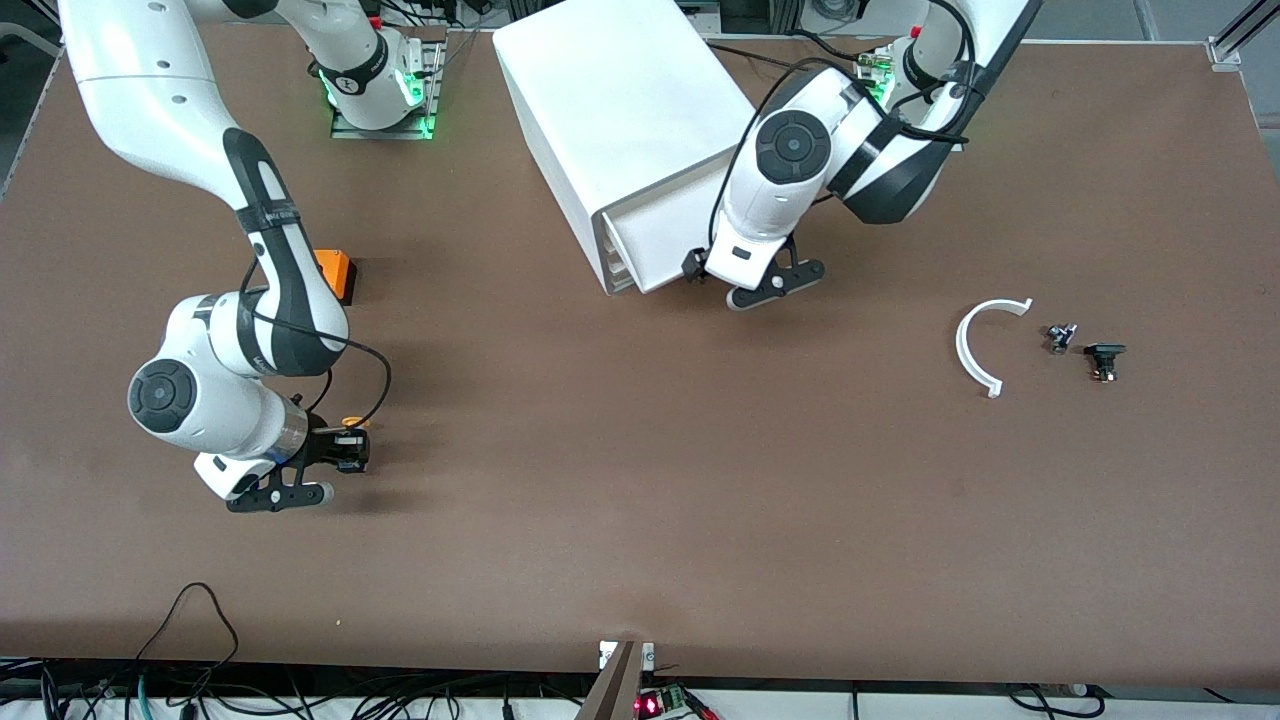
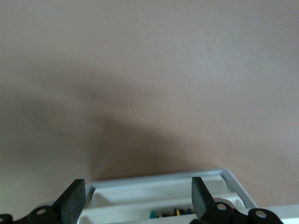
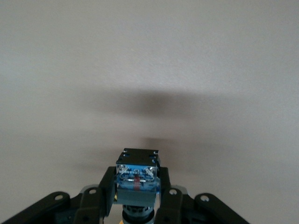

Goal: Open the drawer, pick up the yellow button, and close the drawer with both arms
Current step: 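Push the drawer shut with the left gripper while the right gripper carries the button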

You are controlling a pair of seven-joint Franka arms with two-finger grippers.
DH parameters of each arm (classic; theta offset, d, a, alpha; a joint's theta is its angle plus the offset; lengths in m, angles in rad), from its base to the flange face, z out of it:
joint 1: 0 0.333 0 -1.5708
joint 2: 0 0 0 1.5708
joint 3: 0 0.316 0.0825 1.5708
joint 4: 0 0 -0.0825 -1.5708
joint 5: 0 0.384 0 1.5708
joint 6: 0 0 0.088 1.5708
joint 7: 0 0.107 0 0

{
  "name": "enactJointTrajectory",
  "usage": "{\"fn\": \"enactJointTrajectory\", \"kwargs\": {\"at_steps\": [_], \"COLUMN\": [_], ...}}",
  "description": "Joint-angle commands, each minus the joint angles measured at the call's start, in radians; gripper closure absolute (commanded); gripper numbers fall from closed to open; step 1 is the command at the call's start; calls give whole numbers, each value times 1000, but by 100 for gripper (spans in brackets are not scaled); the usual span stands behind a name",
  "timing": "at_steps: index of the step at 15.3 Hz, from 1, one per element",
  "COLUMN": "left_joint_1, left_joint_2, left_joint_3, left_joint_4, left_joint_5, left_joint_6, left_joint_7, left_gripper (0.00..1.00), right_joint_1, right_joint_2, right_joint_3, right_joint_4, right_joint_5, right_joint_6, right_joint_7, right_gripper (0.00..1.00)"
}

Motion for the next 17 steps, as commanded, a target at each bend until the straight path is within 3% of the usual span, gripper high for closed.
{"fn": "enactJointTrajectory", "kwargs": {"at_steps": [1, 6, 7, 8, 10, 13, 17], "left_joint_1": [8, 8, 8, 8, 8, 6, 8], "left_joint_2": [-36, -35, -36, -36, -35, -36, -35], "left_joint_3": [-34, -89, -102, -111, -120, -126, -145], "left_joint_4": [-36, -58, -58, -59, -59, -59, -59], "left_joint_5": [-41, -76, -78, -78, -90, -96, -112], "left_joint_6": [-20, -21, -21, -24, -32, -44, -47], "left_joint_7": [-4, -4, -6, -9, -14, -14, -15], "left_gripper": [0, 0, 0, 0, 0, 0, 0], "right_joint_1": [-20, -24, -24, -24, -23, -18, -15], "right_joint_2": [16, 44, 44, 44, 41, 12, -95], "right_joint_3": [13, 13, 13, 13, 13, 13, 15], "right_joint_4": [-27, -55, -55, -53, -48, -39, -39], "right_joint_5": [-17, -15, -14, -14, -11, -15, -16], "right_joint_6": [61, 112, 112, 112, 112, 106, 28], "right_joint_7": [-36, -43, -37, -33, -32, -44, -35], "right_gripper": [100, 99, 79, 49, 0, 0, 0]}}
